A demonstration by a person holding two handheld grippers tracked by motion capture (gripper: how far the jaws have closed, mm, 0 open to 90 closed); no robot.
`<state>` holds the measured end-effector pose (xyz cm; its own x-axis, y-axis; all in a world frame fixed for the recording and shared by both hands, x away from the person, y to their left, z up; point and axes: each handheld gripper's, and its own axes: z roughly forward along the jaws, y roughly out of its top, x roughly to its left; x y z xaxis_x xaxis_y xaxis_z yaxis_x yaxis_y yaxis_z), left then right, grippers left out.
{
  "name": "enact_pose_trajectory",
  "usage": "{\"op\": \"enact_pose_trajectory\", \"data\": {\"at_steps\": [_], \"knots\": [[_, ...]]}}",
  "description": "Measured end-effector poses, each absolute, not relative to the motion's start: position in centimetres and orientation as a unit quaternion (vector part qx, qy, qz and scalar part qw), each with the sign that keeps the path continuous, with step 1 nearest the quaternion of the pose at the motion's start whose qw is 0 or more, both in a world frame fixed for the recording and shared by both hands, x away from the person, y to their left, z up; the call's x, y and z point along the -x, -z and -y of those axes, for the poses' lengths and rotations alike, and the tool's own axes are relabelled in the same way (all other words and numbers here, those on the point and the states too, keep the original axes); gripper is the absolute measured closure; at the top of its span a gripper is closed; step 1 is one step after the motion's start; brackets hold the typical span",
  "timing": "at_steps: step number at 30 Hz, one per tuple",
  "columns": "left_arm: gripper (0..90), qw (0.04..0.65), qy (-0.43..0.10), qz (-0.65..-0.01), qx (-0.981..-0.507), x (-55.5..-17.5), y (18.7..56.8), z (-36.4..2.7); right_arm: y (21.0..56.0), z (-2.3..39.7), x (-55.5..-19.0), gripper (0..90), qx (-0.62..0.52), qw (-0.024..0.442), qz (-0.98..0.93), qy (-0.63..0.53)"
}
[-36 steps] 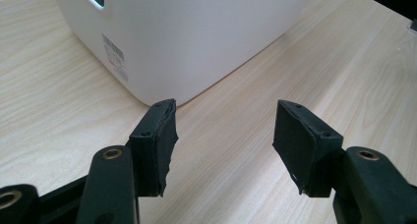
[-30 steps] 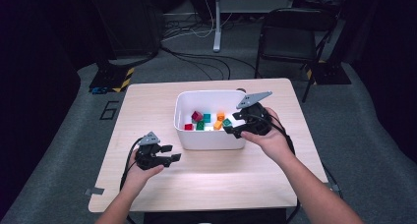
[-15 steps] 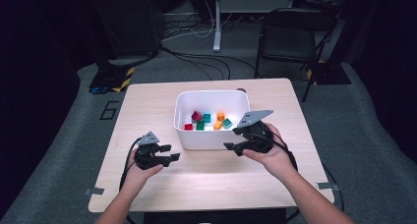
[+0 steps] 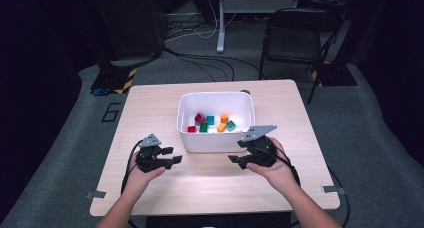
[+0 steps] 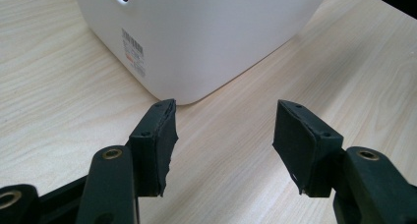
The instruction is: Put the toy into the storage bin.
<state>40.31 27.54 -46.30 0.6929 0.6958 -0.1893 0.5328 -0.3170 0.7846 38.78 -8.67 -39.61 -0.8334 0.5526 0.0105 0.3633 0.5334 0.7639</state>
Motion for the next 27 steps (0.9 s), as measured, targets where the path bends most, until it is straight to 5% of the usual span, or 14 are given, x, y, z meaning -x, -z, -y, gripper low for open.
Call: {"op": "enact_pose_trajectory", "data": {"at_steps": [27], "knots": [[41.5, 0.428, -0.100, -0.380, -0.814, -40.5, 47.0, -27.5, 46.8, 10.1, -37.5, 37.3, -0.310, 0.125, -0.863, -0.379]]}}
